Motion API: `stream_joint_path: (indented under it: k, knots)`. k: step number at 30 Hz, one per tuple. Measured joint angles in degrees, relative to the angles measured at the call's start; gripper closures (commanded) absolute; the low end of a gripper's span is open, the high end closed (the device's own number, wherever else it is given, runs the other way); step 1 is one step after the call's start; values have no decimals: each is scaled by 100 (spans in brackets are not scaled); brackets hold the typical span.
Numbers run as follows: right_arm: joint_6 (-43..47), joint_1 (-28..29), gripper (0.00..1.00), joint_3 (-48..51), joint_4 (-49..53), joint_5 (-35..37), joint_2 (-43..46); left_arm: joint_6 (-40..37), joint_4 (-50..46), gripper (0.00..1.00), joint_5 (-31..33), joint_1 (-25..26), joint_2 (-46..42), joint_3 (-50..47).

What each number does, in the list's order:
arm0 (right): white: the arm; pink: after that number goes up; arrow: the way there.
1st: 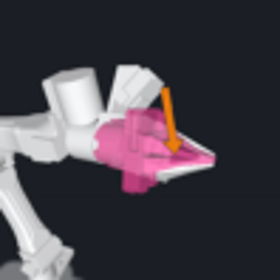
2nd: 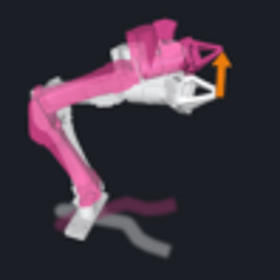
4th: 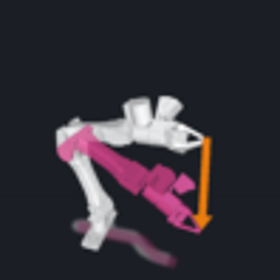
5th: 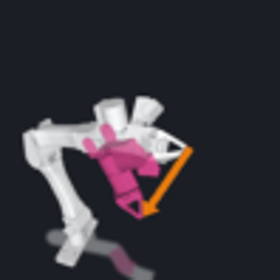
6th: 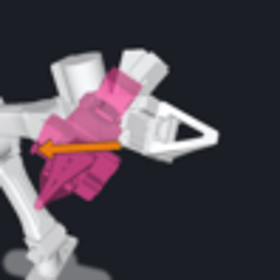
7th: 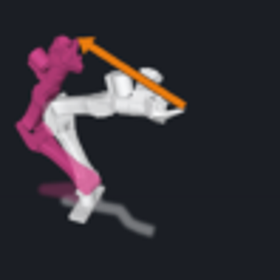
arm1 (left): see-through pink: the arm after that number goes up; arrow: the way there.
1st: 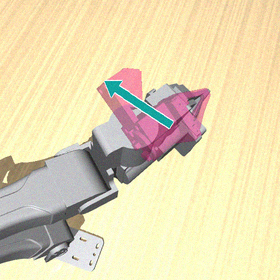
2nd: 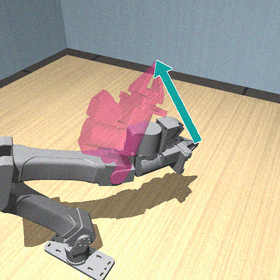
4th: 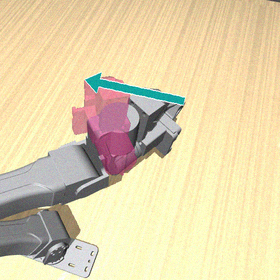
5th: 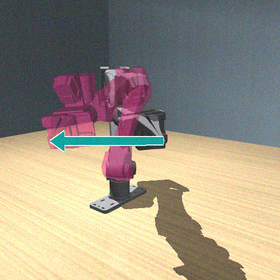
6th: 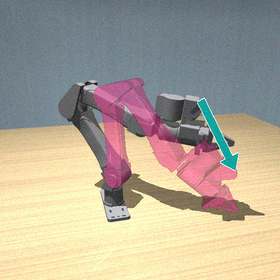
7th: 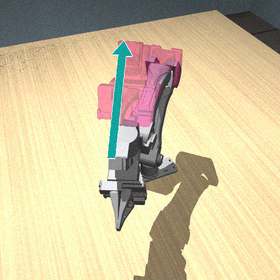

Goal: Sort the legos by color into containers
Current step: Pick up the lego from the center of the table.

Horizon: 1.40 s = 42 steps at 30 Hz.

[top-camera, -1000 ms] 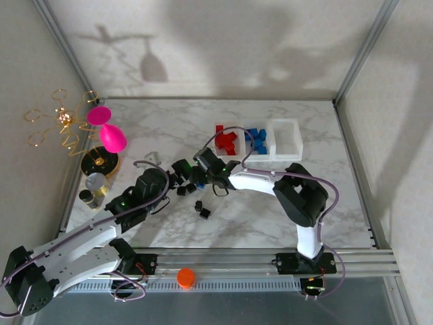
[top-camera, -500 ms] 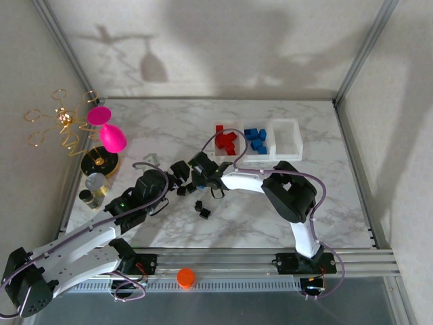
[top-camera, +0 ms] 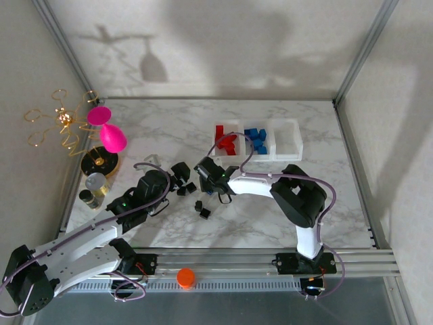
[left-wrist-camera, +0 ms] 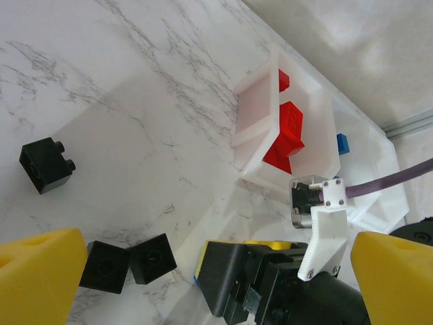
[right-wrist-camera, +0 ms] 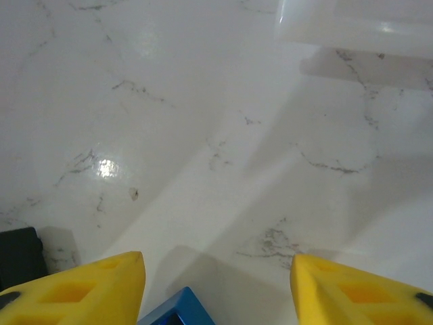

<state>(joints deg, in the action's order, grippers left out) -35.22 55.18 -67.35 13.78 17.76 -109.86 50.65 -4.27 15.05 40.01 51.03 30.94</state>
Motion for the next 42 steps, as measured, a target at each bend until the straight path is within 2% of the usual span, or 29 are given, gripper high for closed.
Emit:
stream_joint_path:
  k: [10, 21, 33, 38, 42]
  knots:
    - [83, 138, 36, 39, 66, -601, 72, 0, 9, 0, -2, 0, 9, 0]
    - [127, 140, 51, 94, 271, -535, 72, 0, 15, 0, -4, 0, 74, 0]
    - [179, 114, 59, 160, 354, -518, 330, 0, 15, 0, -24, 0, 114, 2]
    - [284, -175, 59, 271, 367, -511, 831, -4, 79, 1, -98, 0, 251, 46]
    - [461, -691, 59, 282, 387, -382, 1209, -48, 236, 0, -251, 0, 573, 175]
